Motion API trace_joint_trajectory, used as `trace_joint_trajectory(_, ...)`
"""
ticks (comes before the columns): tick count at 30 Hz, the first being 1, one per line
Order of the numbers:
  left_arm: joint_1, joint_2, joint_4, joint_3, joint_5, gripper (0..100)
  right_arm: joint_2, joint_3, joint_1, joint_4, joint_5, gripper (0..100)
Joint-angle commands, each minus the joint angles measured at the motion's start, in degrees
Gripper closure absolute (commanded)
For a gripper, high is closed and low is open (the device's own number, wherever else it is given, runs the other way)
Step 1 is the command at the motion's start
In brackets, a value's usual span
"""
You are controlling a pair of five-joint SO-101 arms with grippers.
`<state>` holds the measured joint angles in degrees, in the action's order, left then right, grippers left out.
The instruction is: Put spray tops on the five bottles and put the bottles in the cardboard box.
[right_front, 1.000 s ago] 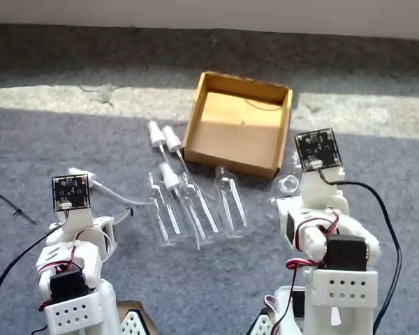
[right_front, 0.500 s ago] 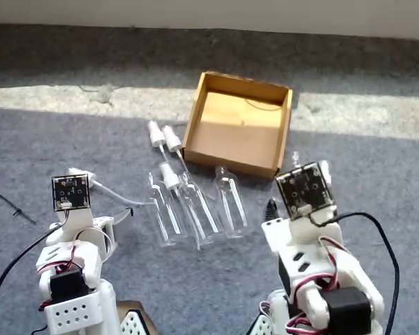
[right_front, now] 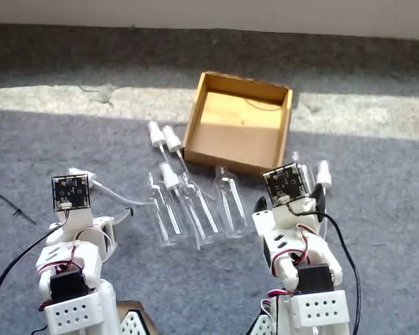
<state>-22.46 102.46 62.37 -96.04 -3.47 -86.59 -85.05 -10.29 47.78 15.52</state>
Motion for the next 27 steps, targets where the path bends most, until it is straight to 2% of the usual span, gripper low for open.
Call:
trace_joint_trajectory(1, 0.6, -0.3, 0.2, -1.1, 0.5, 64, -0.5, -2.3, 3.5, -7.1, -1.1, 59.8)
trace_joint_trajectory(6, 0.6, -0.3, 0.2, -1.1, 0.5, 64, -0.5, -4.1, 4.1, -10.9, -1.3, 60.1)
trace_joint_trajectory(9, 0.6, -0.3, 0.2, -1.1, 0.5, 64, -0.5, -5.2, 3.8, -13.1, -1.3, 64.1)
trace_joint_trajectory(16, 0.6, -0.3, 0.2, -1.1, 0.5, 64, -0.5, -7.9, 3.8, -14.3, -1.3, 92.4)
trace_joint_trajectory(19, 0.6, -0.3, 0.2, -1.1, 0.5, 64, -0.4, -7.9, 4.2, -13.9, -1.3, 99.5)
trace_joint_trajectory(22, 0.6, -0.3, 0.2, -1.1, 0.5, 64, -0.4, -6.7, 5.0, -9.5, -1.0, 99.5)
trace_joint_trajectory(27, 0.6, -0.3, 0.2, -1.1, 0.5, 64, 0.0, 6.5, 8.7, 1.7, -1.0, 99.5)
